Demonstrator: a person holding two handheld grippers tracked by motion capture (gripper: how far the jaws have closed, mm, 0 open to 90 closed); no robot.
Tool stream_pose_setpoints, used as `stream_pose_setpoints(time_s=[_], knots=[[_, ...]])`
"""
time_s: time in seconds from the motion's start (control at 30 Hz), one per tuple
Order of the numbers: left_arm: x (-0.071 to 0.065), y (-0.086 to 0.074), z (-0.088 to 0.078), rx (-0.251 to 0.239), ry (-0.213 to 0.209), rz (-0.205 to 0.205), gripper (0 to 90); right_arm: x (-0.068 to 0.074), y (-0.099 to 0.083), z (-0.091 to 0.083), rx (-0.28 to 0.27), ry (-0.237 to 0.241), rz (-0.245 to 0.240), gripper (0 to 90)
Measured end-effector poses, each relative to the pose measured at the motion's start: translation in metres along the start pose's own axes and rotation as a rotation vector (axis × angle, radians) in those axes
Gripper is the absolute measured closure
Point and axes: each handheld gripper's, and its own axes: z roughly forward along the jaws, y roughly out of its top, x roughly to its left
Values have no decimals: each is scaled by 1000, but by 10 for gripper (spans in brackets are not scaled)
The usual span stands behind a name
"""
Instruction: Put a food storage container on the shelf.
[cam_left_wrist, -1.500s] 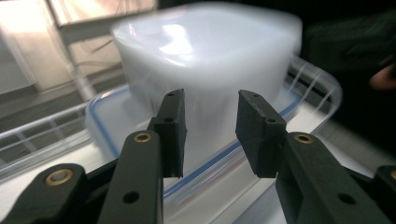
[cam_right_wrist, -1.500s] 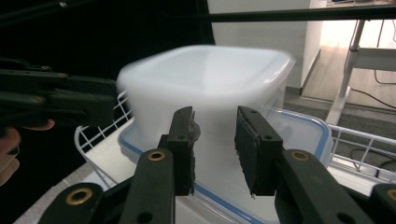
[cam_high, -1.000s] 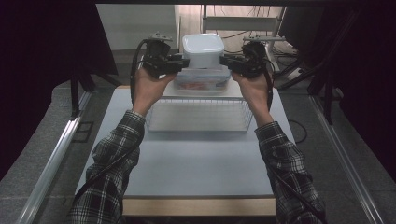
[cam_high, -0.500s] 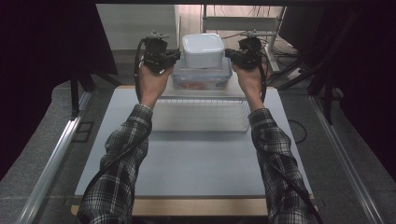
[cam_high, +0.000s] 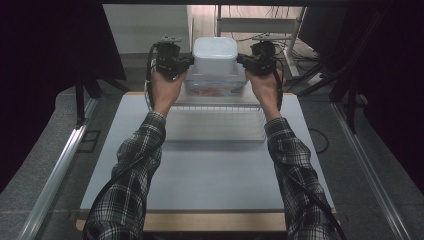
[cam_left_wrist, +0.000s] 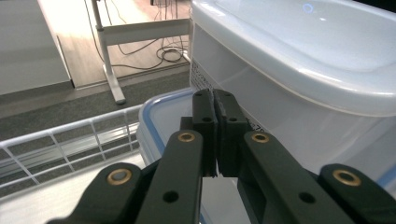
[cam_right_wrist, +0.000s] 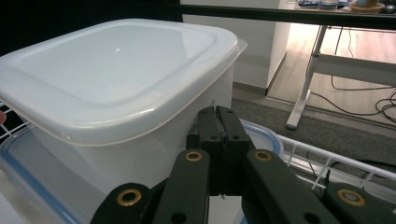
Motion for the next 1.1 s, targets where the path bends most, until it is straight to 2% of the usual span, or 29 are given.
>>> stream_pose_setpoints(time_s=[0.13, 0.23, 0.3, 0.4, 0.47, 0.63, 0.8, 1.1], knots=[[-2, -1, -4, 7, 8, 24, 863, 2, -2, -5, -3, -2, 0, 886], [0, 0, -9, 15, 21, 36, 837, 4, -3, -11, 0, -23, 6, 840], [0, -1, -13, 33, 36, 51, 809, 2, -5, -16, 0, -20, 4, 810], [-1, -6, -24, 47, 13, 63, 758, -1, -10, -29, -7, 20, 26, 731], [-2, -12, -31, 67, 3, 76, 714, -1, -14, -38, -12, 36, 23, 682], [-8, -29, -48, 74, -35, 94, 603, 7, -31, -58, 4, 83, -15, 569], [-15, -47, -57, 68, -60, 113, 503, 13, -52, -69, 21, 121, -34, 509], [-27, -85, -68, 72, -154, 126, 387, 20, -83, -84, 34, 171, -49, 411]])
